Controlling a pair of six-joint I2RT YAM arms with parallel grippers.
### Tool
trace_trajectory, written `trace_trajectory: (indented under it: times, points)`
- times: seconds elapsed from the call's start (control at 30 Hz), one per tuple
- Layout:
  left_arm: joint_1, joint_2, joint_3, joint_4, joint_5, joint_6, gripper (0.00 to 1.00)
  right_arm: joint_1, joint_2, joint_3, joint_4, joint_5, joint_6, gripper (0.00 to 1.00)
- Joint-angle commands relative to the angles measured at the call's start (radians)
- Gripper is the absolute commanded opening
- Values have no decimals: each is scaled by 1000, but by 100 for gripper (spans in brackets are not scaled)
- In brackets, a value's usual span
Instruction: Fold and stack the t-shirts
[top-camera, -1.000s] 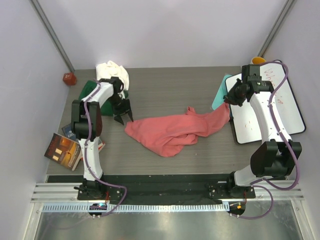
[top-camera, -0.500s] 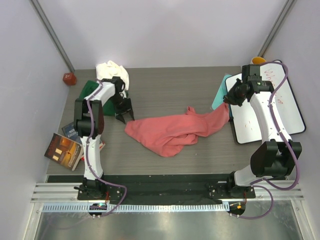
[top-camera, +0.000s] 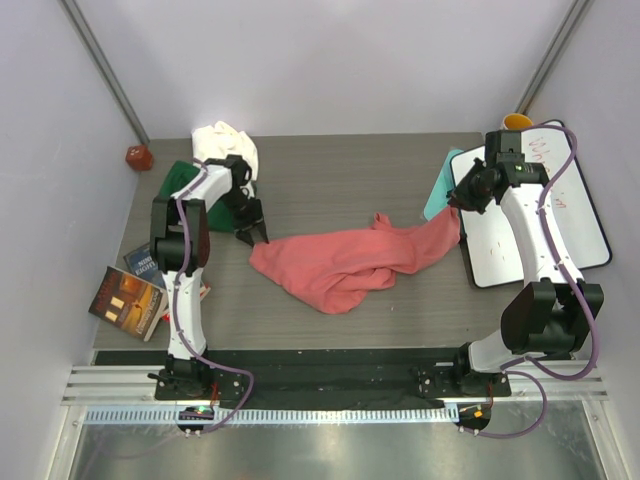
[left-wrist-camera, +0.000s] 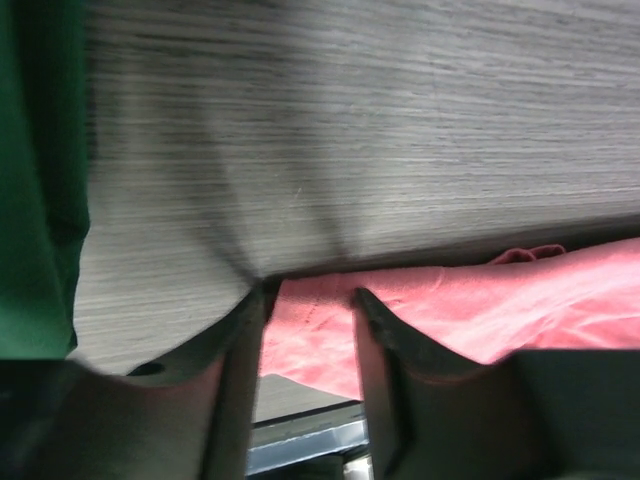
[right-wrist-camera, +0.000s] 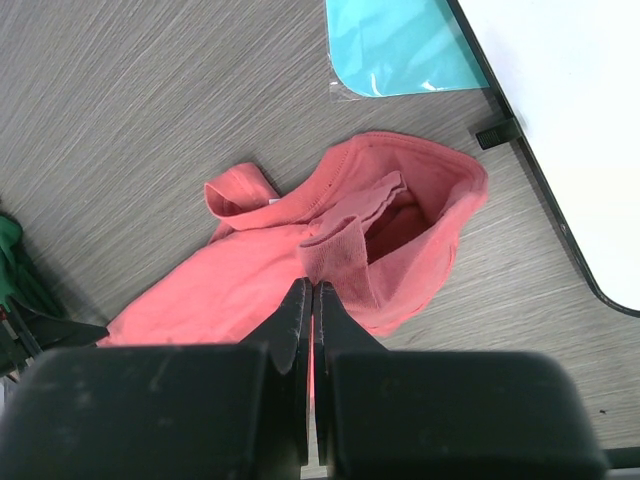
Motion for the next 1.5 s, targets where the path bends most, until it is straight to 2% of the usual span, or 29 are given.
trace_trajectory:
  times: [0.0, 0.3, 0.37, 0.53, 0.7, 0.93, 1.1, 1.2, 1.47]
  points:
    - [-15, -4, -8, 22, 24, 7, 34, -6, -28, 9, 28, -17, -2, 1]
    - [-26, -10, 44, 22, 16, 7, 4, -8, -15, 15, 33, -26, -5, 1]
    - [-26, -25, 55, 20, 2, 9, 0, -8, -15, 11, 36, -20, -6, 1]
    - [-26, -84, 95, 34, -90, -8, 0, -11, -20, 1, 49, -12, -8, 1]
    - [-18, -174, 171, 109, -177, -103, 0, -20, -21, 23, 69, 6, -11, 1]
    - [-7, -236, 357, 111, -269, -204, 0, -46, 2, 180, 73, 32, -23, 1]
    - [-9, -340, 314, 120, -286, -200, 0, -74, 5, 309, 63, 49, 0, 1]
    - [-7, -426, 268, 123, -352, -186, 0, -78, -11, 406, 69, 49, 15, 1]
    - [-7, -665, 210, 173, -460, -187, 0, -78, -126, 485, 131, 48, 58, 1]
